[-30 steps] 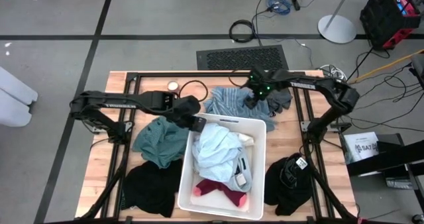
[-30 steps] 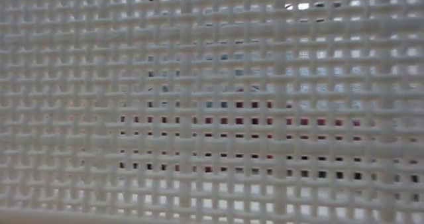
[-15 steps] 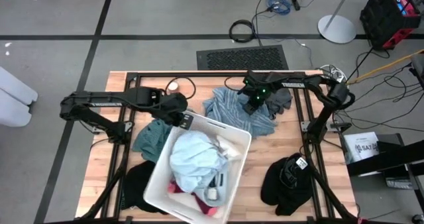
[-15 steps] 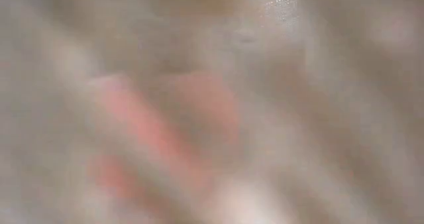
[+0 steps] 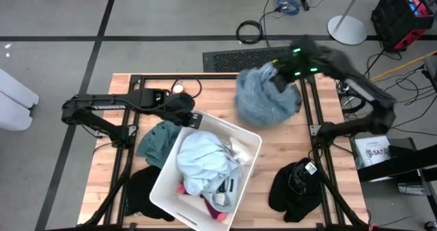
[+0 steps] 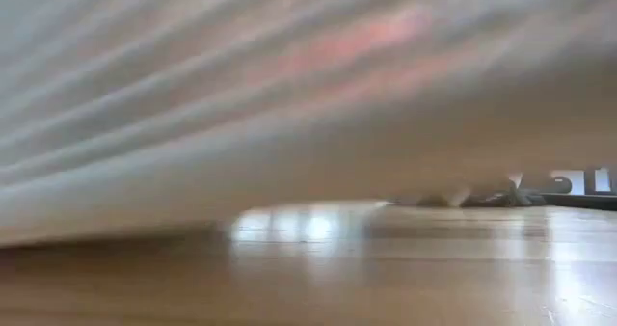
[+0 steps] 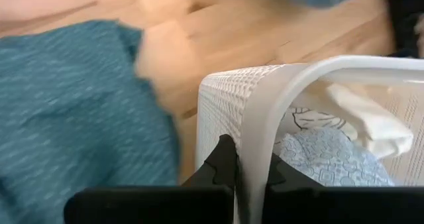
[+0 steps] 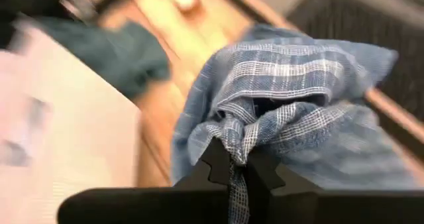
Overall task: Sort clothes
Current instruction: Put the blue polo shirt into the white laundry bin
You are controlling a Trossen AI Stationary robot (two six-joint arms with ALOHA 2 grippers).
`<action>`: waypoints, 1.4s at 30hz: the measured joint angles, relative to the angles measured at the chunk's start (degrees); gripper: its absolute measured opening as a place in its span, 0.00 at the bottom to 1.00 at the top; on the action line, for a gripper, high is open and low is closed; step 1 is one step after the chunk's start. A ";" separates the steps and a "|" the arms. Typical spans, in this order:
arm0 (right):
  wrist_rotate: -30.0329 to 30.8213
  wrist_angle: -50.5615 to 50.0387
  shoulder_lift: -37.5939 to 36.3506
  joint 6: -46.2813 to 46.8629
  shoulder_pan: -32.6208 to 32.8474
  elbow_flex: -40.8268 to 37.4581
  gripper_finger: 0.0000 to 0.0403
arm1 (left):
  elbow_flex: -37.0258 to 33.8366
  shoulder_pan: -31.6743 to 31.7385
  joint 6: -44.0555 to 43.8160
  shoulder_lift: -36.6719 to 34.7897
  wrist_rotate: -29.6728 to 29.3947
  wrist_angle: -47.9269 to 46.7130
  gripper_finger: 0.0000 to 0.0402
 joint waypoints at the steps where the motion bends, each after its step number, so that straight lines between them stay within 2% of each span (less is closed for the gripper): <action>1: -0.22 -1.32 -1.38 0.39 0.04 2.60 0.00 | 0.00 0.00 0.00 0.00 0.11 1.59 0.02; 5: -1.61 -3.82 -5.91 3.29 0.00 12.00 0.00 | 0.00 0.21 -0.08 0.00 0.10 8.24 0.02; 10: -3.29 -2.29 -9.77 4.88 0.02 21.98 0.00 | 0.07 2.35 -1.12 0.02 0.22 14.30 0.02; 14: -3.25 0.74 -10.97 7.16 0.02 28.71 0.00 | 0.09 5.00 -0.90 0.18 1.29 13.56 0.02; 20: -3.26 4.12 -11.98 5.61 0.02 36.62 0.00 | 0.09 11.12 -0.40 0.28 2.66 12.34 0.02; 27: -3.47 6.35 -13.09 2.93 0.02 40.76 0.00 | 0.17 22.32 1.55 0.65 2.95 9.44 0.02; 33: -4.37 3.11 -13.17 2.48 0.02 40.72 0.00 | 0.67 29.89 2.89 1.65 2.12 12.24 0.02; 38: -4.56 1.98 -12.67 2.27 0.02 40.70 0.00 | 1.69 34.13 4.76 4.26 6.30 10.51 0.02; 42: -4.65 1.92 -12.44 2.22 0.02 40.67 0.00 | 4.25 36.80 7.59 7.03 12.34 9.53 0.02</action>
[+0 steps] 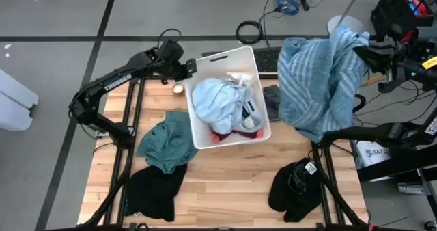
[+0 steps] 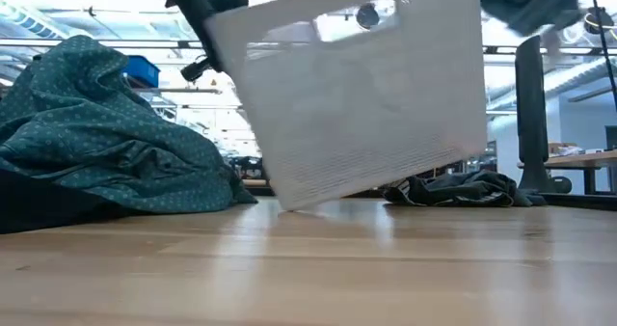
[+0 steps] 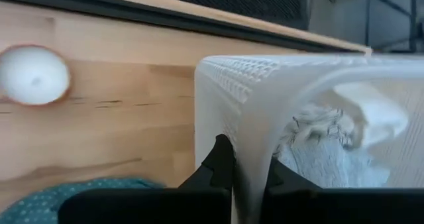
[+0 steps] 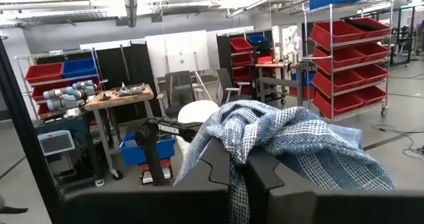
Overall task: Sort clothes
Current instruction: Put the blue polo shirt into the white laundry bin
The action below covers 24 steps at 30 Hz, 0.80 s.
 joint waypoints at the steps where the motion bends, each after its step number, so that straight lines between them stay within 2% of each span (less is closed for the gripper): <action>1: -0.06 -0.02 0.02 -0.04 0.00 0.00 0.00 | 1.08 0.59 0.89 0.72 1.49 -0.80 0.02; 6: -0.07 -0.02 0.17 -0.28 0.00 0.00 0.00 | 8.98 4.14 7.15 6.44 6.07 -11.53 0.02; 9: -0.07 -0.80 0.20 -0.19 0.00 0.00 0.00 | 13.80 5.13 9.09 9.73 3.17 -17.61 0.02; 13: -0.08 -2.00 0.13 0.08 0.00 0.00 0.00 | 18.56 5.82 10.07 13.24 0.58 -19.45 0.02; 24: -0.08 -3.61 0.02 0.24 0.00 0.00 0.00 | 20.13 5.73 12.69 18.66 2.31 -22.58 0.02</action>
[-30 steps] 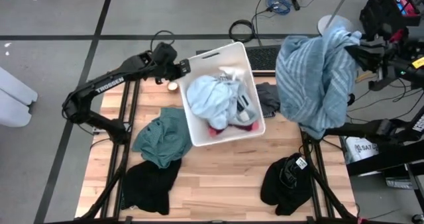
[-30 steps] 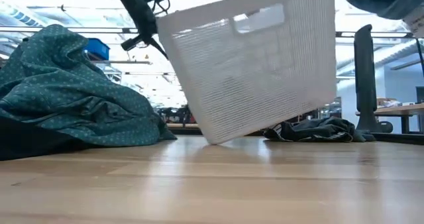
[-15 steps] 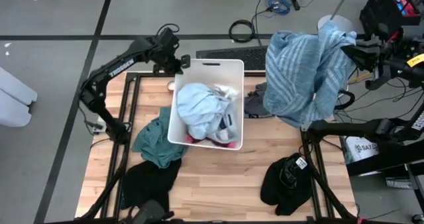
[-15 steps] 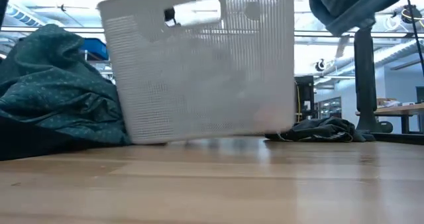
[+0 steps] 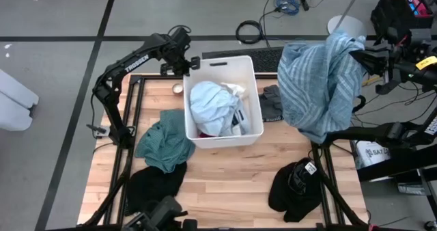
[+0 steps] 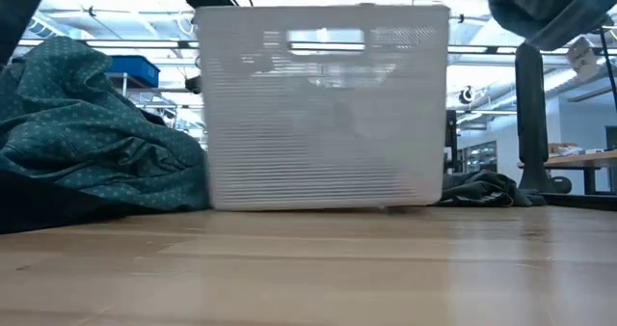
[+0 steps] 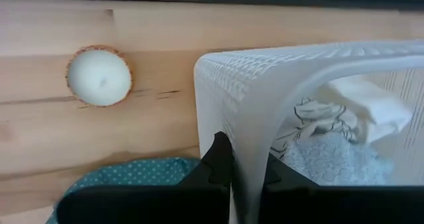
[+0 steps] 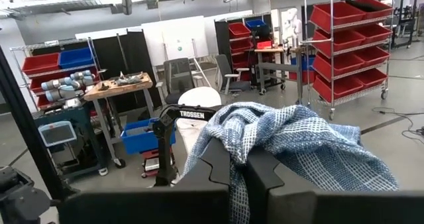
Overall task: Sort clothes
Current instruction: Put the blue polo shirt into the white laundry bin
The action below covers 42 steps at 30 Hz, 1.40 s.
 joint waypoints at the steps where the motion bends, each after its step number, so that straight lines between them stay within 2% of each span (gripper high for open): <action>1: 0.00 -0.09 0.00 -0.01 0.00 0.00 0.00 | 0.00 -0.03 0.76 0.04 0.48 0.00 0.02; 9: 0.00 -0.08 0.00 -0.22 0.00 0.00 0.00 | -0.07 -0.13 2.94 0.10 1.13 0.62 0.05; 15: 0.00 -0.15 0.00 -0.17 0.00 0.00 0.00 | -0.07 0.01 3.40 0.10 2.12 4.31 0.23; 20: 0.00 -0.47 0.00 -0.11 0.00 0.00 0.00 | -0.07 0.18 3.28 0.10 8.37 6.64 0.41; 23: 0.00 -0.63 0.00 -0.02 0.00 0.00 0.00 | -0.07 0.94 3.60 -0.03 13.06 6.62 0.48; 26: 0.00 -1.00 -0.02 -0.02 0.00 0.00 0.00 | -0.07 1.59 4.98 -0.63 15.86 6.21 0.49; 29: -0.19 -0.98 -0.02 -0.02 0.00 0.00 0.00 | -0.07 2.46 6.66 -2.11 15.83 4.91 0.50; 34: -1.53 -0.97 -0.02 -0.02 0.02 0.00 0.00 | -0.09 5.06 8.71 -4.61 10.76 2.38 0.50; 39: -1.55 -1.87 -0.02 0.00 0.02 0.00 0.00 | -0.09 7.54 12.62 -10.15 10.32 1.77 0.50; 42: -1.54 -3.25 -0.02 -0.02 0.02 0.00 0.00 | -0.15 7.17 14.20 -15.02 12.56 4.06 0.50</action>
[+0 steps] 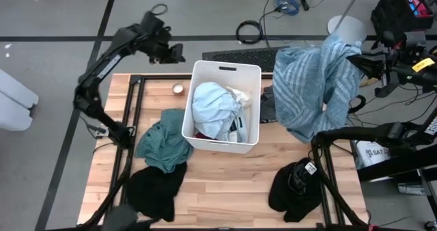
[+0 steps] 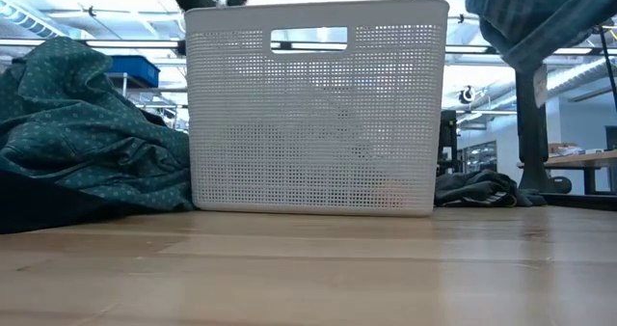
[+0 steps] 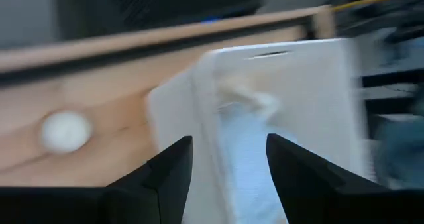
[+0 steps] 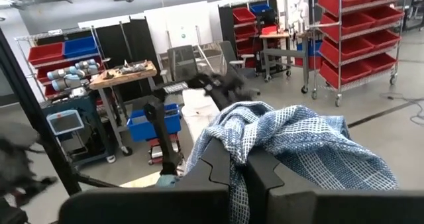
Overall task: Sort clothes
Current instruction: Put the blue polo shirt into the white laundry bin
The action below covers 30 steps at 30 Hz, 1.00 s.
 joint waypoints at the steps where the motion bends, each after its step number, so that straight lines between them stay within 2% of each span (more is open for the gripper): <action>1: -0.01 -0.38 0.00 0.00 0.00 0.00 0.00 | 0.01 -0.70 -0.25 -1.76 0.54 1.51 0.50; 5: -1.10 -1.42 0.00 0.02 0.00 0.00 0.00 | 0.01 -5.93 -3.14 -8.79 0.59 10.98 0.50; 10: -8.18 -4.34 0.00 2.84 -0.01 0.04 0.00 | 0.04 -17.61 -4.90 -15.10 -1.03 27.94 0.50; 13: -12.76 -10.47 0.00 5.13 0.00 0.04 0.00 | 0.04 -25.69 -3.00 -16.64 -3.43 33.49 0.50; 18: -19.23 -21.37 0.00 9.97 -0.01 -0.06 0.00 | 0.00 -36.78 1.43 -16.52 -8.95 34.90 0.50; 24: -23.51 -20.18 -1.74 16.47 -0.04 -3.30 0.00 | -1.76 -44.40 2.94 -13.82 -12.34 34.82 0.50; 30: -23.85 -19.40 -2.99 19.98 -0.07 -10.88 0.00 | -1.78 -51.63 5.98 -8.95 -12.42 38.22 0.50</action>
